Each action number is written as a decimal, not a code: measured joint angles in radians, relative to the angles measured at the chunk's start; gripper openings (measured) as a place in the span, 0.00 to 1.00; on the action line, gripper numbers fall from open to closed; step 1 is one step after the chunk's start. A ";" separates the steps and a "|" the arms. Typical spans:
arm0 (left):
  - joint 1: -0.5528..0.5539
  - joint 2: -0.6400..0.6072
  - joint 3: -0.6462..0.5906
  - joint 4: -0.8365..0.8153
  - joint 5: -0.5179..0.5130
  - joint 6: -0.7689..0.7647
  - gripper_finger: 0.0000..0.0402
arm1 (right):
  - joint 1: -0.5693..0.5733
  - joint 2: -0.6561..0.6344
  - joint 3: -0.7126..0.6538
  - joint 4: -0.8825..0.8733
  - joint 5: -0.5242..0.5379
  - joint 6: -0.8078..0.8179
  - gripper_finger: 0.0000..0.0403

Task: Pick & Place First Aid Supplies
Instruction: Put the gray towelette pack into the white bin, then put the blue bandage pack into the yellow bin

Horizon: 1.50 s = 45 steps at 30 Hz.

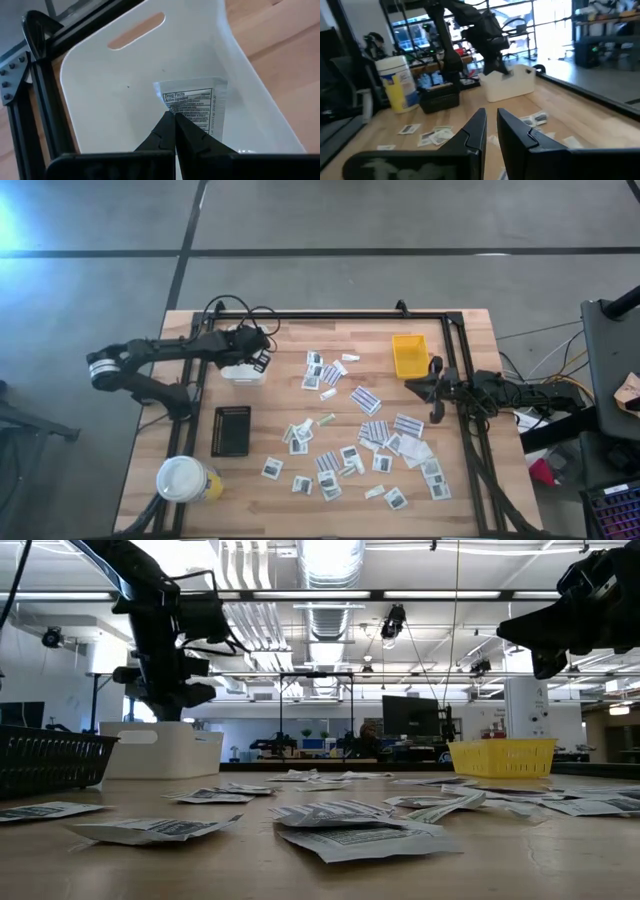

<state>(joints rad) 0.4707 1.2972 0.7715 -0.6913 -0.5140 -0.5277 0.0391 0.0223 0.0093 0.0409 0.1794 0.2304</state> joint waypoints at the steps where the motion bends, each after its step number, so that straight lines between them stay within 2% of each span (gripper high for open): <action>1: -0.001 0.000 0.000 0.000 0.000 -0.002 0.00 | 0.000 0.000 0.000 0.000 -0.019 0.004 0.11; 6: -0.001 0.000 0.000 0.001 0.000 0.008 0.03 | 0.000 0.000 0.000 0.000 -0.083 0.006 0.11; 18: -0.001 -0.005 0.006 0.001 -0.028 0.050 0.26 | -0.001 0.000 0.000 0.006 -0.023 0.043 0.11; 28: -0.014 -0.042 0.100 -0.001 0.056 0.156 0.28 | 0.000 0.002 0.023 0.066 -0.023 0.168 0.11; 31: -0.046 -0.054 0.129 0.000 0.059 0.192 0.28 | 0.006 0.001 0.056 0.047 -0.028 0.166 0.11; 37: -0.152 -0.072 0.167 0.003 0.061 0.224 0.28 | 0.025 0.031 0.179 -0.141 -0.031 0.166 0.11; 45: -0.328 -0.072 0.175 0.003 0.061 0.194 0.28 | 0.068 0.233 0.328 -0.347 -0.031 0.201 0.11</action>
<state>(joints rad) 0.1422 1.2251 0.9466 -0.6887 -0.4530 -0.3334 0.1070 0.2550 0.3371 -0.3060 0.1483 0.4310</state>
